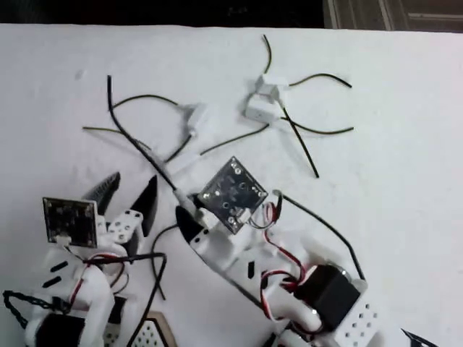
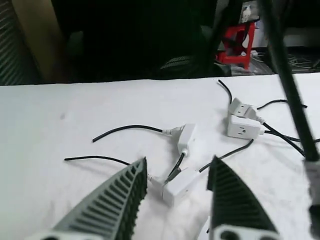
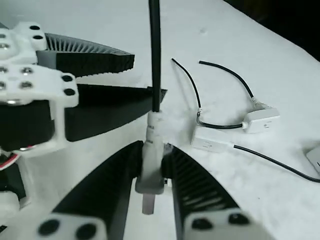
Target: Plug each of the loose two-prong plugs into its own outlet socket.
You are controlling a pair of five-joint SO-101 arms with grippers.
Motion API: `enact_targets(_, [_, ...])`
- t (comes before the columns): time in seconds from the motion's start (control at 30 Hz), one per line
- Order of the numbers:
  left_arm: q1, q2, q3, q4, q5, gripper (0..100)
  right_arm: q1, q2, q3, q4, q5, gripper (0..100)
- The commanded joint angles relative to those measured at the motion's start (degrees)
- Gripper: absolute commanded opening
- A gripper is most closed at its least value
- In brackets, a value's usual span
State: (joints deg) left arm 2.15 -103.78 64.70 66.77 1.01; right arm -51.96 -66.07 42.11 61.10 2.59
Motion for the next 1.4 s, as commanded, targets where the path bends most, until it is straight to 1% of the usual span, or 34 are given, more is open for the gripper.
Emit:
enact_targets(0.0, [3.47, 0.04, -0.35, -1.67, 0.18, 10, -1.54, -0.75, 3.34, -5.76, -0.62, 1.8])
enact_targets(0.13, [6.64, 0.04, -0.35, -1.41, 0.09, 10, -3.38, -0.75, 8.62, -11.38, -0.62, 1.8])
enact_targets(0.27, [8.92, 0.04, -0.44, -1.23, 0.09, 13, -3.30, -0.75, 11.52, -14.81, -0.62, 1.8])
enact_targets(0.33, [10.15, 0.04, -0.53, -0.09, -0.18, 14, -3.21, -0.75, 12.04, -15.16, -0.62, 1.8])
enact_targets(0.47, [14.11, -0.66, -2.64, 3.87, -5.36, 14, -3.12, -0.31, 12.66, -15.16, -0.62, 1.8])
enact_targets(0.6, [17.36, -0.75, -4.31, 7.12, -6.07, 14, -3.03, -0.48, 13.54, -15.16, -0.62, 1.8])
enact_targets(0.93, [17.54, -0.75, -4.75, 7.03, -6.24, 14, -2.95, -0.31, 15.38, -15.25, -0.70, 1.8])
enact_targets(1.1, [17.98, -0.75, -4.31, 7.12, -11.16, 14, -2.95, -0.31, 15.82, -15.16, -0.70, 1.8])
enact_targets(1.37, [17.98, -0.75, -4.31, 8.79, -11.34, 14, -2.95, -0.22, 16.53, -15.08, -0.70, 1.8])
